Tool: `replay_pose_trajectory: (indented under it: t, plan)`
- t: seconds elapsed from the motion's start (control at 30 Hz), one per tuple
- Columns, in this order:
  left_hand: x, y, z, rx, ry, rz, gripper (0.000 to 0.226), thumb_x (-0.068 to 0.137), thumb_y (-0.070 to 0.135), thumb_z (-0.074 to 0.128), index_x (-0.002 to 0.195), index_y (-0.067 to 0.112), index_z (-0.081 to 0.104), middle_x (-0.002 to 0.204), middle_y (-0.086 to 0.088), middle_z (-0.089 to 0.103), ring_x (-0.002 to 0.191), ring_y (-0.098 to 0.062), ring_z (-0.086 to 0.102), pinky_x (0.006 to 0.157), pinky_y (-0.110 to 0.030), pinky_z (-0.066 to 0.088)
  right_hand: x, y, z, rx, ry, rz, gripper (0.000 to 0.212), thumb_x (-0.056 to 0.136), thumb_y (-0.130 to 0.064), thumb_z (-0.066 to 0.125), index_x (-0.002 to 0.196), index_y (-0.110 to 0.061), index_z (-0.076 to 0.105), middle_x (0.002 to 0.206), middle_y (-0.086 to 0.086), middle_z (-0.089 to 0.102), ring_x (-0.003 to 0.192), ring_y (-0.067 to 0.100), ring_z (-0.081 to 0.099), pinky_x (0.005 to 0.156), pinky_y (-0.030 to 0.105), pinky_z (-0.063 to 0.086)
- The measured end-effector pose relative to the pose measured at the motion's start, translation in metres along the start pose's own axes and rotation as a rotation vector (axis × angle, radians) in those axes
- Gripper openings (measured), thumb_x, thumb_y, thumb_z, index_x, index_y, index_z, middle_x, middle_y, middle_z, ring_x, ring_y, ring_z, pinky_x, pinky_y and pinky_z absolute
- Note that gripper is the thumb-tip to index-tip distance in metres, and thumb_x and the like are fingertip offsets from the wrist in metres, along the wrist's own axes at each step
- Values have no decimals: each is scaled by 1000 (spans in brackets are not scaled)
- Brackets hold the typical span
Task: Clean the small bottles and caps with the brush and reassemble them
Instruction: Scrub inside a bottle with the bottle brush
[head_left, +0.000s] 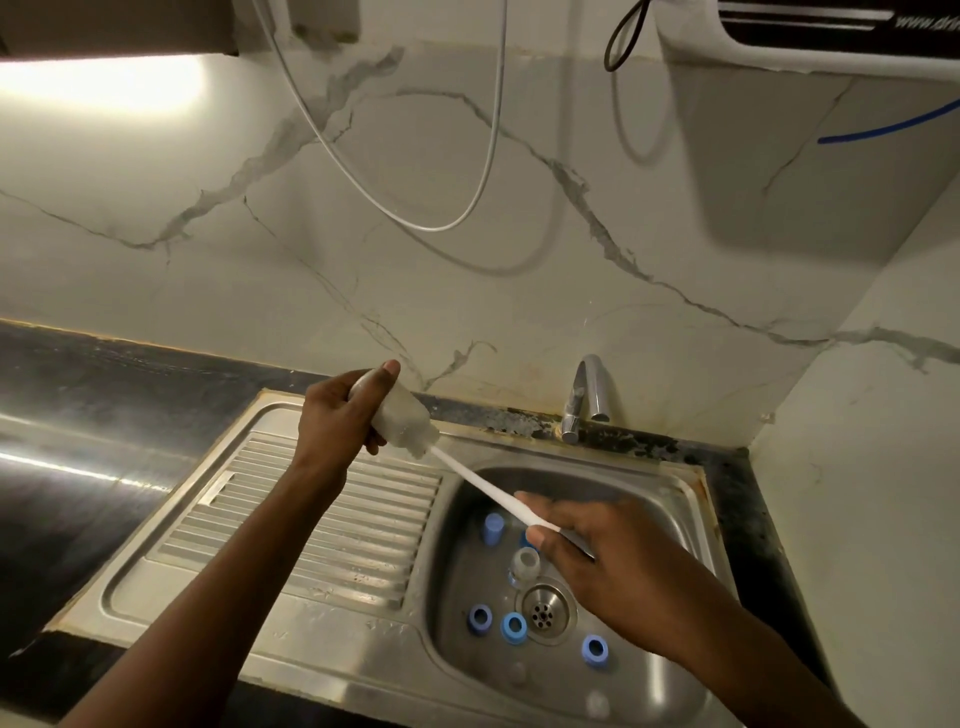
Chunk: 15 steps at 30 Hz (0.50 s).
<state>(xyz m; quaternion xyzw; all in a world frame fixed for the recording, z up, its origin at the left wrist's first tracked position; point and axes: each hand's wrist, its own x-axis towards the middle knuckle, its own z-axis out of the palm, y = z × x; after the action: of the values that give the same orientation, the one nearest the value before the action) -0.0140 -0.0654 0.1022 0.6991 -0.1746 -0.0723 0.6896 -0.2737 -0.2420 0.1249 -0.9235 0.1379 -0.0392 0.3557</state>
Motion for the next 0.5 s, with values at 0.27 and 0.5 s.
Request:
replay_pose_trajectory:
  t: [0.27,0.5]
  plan:
    - [-7,-11,6,-282,22,-226,49,98,48,67,115,1,67,93,-22,69,58,-24,58,46,-27,50,1,8,0,265,47,-50,32,103,-39,60,131,-54,61,78,4,72,57,8,58,55,26,51]
    - [-8,-11,1,-224,66,-154,47,97,47,69,112,2,70,98,-22,70,57,-24,60,49,-28,53,0,18,-3,-108,128,-110,41,103,-58,46,142,-63,35,83,-10,73,68,5,69,63,24,59]
